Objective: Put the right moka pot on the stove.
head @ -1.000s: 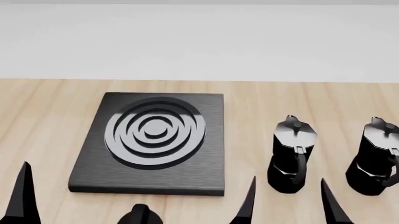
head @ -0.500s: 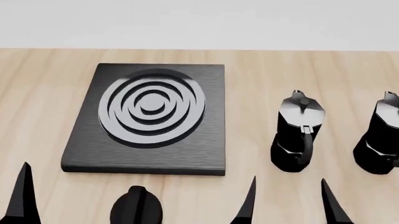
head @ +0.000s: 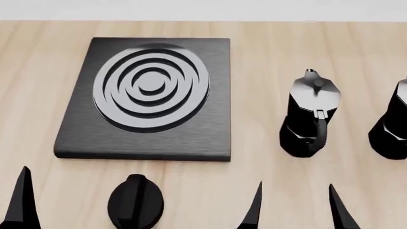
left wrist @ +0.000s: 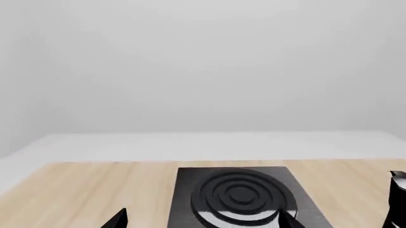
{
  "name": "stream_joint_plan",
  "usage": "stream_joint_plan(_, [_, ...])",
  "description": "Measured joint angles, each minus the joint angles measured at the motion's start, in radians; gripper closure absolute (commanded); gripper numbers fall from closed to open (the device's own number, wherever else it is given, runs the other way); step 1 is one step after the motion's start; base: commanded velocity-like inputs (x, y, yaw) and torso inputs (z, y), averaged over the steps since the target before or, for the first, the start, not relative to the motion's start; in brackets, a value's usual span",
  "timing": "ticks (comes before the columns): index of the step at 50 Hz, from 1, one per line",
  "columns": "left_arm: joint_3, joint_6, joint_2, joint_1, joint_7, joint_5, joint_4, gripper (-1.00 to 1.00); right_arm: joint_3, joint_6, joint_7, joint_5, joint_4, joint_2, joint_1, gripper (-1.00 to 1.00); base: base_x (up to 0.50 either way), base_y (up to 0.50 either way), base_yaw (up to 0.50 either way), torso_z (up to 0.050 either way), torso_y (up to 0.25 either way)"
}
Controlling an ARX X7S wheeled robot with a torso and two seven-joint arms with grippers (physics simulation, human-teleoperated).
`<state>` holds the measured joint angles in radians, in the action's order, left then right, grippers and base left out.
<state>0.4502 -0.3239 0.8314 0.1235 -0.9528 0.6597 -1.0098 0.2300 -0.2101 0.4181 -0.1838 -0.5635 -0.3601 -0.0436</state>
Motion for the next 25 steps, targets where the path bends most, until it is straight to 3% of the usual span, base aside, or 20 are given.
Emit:
stream_joint_plan(9, [0.005,0.008,0.005,0.001,-0.005,0.005,0.002,-1.0,0.001,0.002,0.002,0.0,-0.002,-0.004,-0.003,-1.0,0.0,0.0,0.0,0.0,-0.097])
stream_joint_plan(25, [0.009,0.015,0.012,0.004,-0.02,0.016,0.008,-1.0,-0.019,0.011,-0.003,-0.02,-0.032,-0.032,-0.027,-1.0,0.0,0.0,0.0,0.0,-0.002])
